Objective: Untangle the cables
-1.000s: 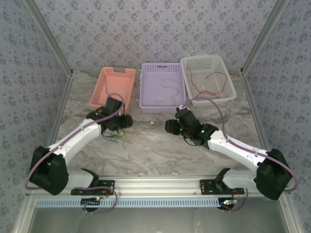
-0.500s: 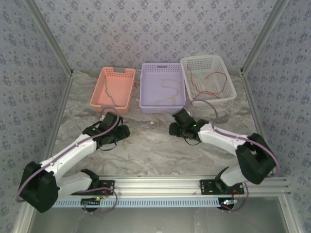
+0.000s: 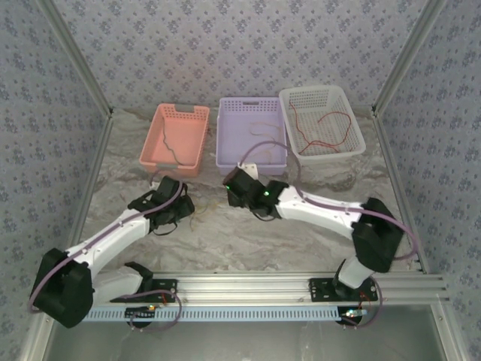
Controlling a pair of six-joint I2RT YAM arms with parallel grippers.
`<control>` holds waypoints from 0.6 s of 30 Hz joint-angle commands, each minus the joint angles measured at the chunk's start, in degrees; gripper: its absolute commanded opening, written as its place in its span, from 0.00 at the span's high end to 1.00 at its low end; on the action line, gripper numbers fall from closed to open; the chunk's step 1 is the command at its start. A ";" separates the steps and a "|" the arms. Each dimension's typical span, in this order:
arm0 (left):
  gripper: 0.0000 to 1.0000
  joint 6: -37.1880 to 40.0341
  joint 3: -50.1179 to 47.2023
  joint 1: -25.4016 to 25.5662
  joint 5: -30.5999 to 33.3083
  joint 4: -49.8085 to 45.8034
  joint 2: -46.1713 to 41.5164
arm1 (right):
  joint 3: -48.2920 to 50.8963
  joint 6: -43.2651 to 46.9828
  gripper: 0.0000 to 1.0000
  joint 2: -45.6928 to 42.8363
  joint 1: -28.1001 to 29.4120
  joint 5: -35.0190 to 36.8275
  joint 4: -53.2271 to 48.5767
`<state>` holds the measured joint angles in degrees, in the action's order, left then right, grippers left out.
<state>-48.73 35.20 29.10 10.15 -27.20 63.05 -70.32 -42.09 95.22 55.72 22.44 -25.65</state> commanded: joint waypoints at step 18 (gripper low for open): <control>0.35 1.67 -3.38 -2.92 -1.56 0.93 -5.67 | -13.21 -6.15 0.41 24.97 -4.56 8.14 -4.03</control>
<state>-48.23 32.40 26.65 9.43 -26.76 57.43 -82.24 -48.42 119.48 51.42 28.32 -31.70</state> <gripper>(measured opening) 0.651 0.589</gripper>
